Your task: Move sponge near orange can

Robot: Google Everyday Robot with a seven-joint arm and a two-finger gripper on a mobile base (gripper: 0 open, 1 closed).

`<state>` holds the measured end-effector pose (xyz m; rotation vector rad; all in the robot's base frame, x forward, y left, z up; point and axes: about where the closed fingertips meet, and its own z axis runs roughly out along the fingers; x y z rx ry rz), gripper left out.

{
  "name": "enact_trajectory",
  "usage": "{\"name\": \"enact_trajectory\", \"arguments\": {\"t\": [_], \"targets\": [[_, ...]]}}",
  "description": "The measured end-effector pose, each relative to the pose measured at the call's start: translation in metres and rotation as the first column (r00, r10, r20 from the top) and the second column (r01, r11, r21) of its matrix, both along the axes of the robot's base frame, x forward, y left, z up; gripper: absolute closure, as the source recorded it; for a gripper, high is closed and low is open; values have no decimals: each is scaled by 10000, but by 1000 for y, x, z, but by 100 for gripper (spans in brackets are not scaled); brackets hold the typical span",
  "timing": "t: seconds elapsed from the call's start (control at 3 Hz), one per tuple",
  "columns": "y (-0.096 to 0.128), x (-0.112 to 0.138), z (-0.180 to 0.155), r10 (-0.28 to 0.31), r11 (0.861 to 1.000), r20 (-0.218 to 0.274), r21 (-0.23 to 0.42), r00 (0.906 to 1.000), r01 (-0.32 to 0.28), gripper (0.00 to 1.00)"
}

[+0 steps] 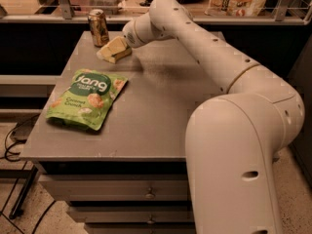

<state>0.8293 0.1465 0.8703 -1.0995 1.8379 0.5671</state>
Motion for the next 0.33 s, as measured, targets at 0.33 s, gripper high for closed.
{"name": "enact_trajectory", "arguments": {"t": [0.33], "targets": [[0,0,0,0,10000,0,0,10000,0,0]]}}
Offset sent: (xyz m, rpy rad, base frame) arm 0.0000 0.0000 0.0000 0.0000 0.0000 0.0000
